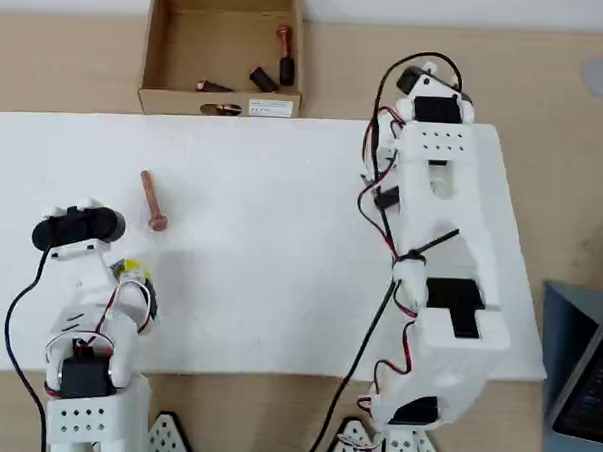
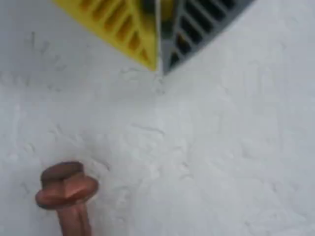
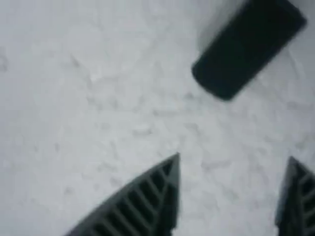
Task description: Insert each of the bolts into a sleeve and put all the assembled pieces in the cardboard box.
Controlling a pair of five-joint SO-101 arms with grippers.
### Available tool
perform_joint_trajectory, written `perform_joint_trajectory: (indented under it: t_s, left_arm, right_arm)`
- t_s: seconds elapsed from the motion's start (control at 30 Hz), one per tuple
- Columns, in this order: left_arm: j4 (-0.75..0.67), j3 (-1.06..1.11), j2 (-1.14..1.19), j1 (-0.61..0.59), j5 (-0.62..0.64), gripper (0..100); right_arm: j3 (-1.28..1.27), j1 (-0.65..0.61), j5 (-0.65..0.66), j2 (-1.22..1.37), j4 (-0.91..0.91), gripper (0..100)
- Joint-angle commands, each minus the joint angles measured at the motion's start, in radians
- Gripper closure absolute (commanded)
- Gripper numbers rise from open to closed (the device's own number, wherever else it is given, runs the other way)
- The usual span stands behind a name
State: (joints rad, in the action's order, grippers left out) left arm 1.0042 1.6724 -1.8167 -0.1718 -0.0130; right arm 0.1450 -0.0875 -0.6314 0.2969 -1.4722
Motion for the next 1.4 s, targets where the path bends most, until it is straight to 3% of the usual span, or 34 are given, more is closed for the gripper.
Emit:
perform_joint_trajectory:
  t_s: [0.0,0.27,0.97,1.17,1.37]
  left_arm:
    - [-0.012,-0.008,-0.007,-0.009,0.008,100]
    - [-0.012,-0.008,-0.007,-0.009,0.008,100]
    - [-0.012,-0.008,-0.007,-0.009,0.008,100]
    - [-0.012,-0.008,-0.007,-0.006,0.008,100]
    - [-0.012,-0.008,-0.007,-0.006,0.008,100]
  right_arm:
    - [-0.001,-0.013,-0.011,0.024,0.044,83.3]
    - [0.002,-0.007,-0.009,0.088,0.135,83.3]
    - [0.171,0.042,-0.009,0.302,0.124,83.6]
    - [0.173,0.042,-0.009,0.298,0.123,98.9]
    - [0.234,0.038,-0.009,0.297,0.048,99.0]
